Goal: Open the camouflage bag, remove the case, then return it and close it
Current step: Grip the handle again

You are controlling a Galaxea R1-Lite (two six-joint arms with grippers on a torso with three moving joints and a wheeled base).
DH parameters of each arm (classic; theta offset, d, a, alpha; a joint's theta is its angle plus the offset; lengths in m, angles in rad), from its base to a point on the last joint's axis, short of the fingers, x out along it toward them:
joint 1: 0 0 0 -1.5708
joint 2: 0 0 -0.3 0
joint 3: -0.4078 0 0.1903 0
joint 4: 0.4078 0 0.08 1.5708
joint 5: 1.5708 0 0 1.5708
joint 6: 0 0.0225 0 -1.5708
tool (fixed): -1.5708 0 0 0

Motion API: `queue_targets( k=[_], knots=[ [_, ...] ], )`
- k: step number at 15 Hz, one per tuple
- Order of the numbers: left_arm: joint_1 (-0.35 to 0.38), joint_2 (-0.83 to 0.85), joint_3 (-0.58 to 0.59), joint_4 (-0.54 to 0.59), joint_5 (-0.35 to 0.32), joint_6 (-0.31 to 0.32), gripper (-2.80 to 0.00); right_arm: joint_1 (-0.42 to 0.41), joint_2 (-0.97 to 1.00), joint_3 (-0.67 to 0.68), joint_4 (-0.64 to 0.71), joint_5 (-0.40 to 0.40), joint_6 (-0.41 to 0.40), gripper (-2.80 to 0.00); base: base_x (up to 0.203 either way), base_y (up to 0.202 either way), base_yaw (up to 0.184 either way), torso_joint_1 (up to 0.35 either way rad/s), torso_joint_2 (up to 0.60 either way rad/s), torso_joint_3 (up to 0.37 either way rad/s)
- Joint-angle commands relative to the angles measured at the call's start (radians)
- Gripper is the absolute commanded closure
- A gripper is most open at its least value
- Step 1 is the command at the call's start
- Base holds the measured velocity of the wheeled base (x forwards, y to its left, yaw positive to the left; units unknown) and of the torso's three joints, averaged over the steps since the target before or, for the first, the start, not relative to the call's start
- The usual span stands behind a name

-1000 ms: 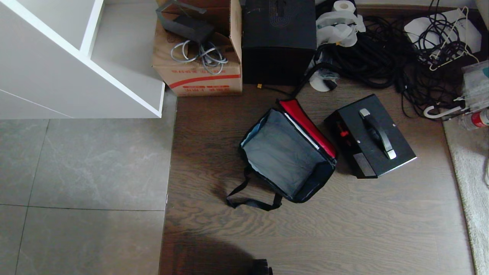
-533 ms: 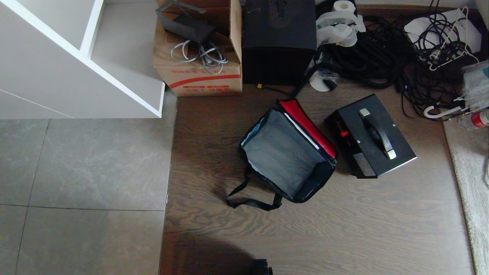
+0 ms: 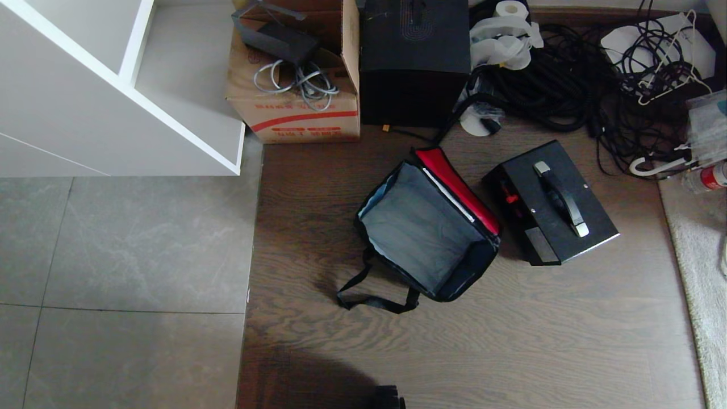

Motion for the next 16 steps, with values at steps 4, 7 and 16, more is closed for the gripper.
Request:
queue_targets(
  k=[4, 7, 16],
  knots=[
    [0.000, 0.002, 0.000, 0.000, 0.000, 0.000, 0.00, 0.000, 0.005, 0.002, 0.000, 0.001, -0.001, 0.00, 0.000, 0.000, 0.000, 0.000, 0.00, 0.000],
    [0.000, 0.002, 0.000, 0.000, 0.000, 0.000, 0.00, 0.000, 0.005, 0.002, 0.000, 0.001, -0.001, 0.00, 0.000, 0.000, 0.000, 0.000, 0.00, 0.000],
    [0.000, 0.002, 0.000, 0.000, 0.000, 0.000, 0.00, 0.000, 0.005, 0.002, 0.000, 0.001, -0.001, 0.00, 0.000, 0.000, 0.000, 0.000, 0.00, 0.000]
  ],
)
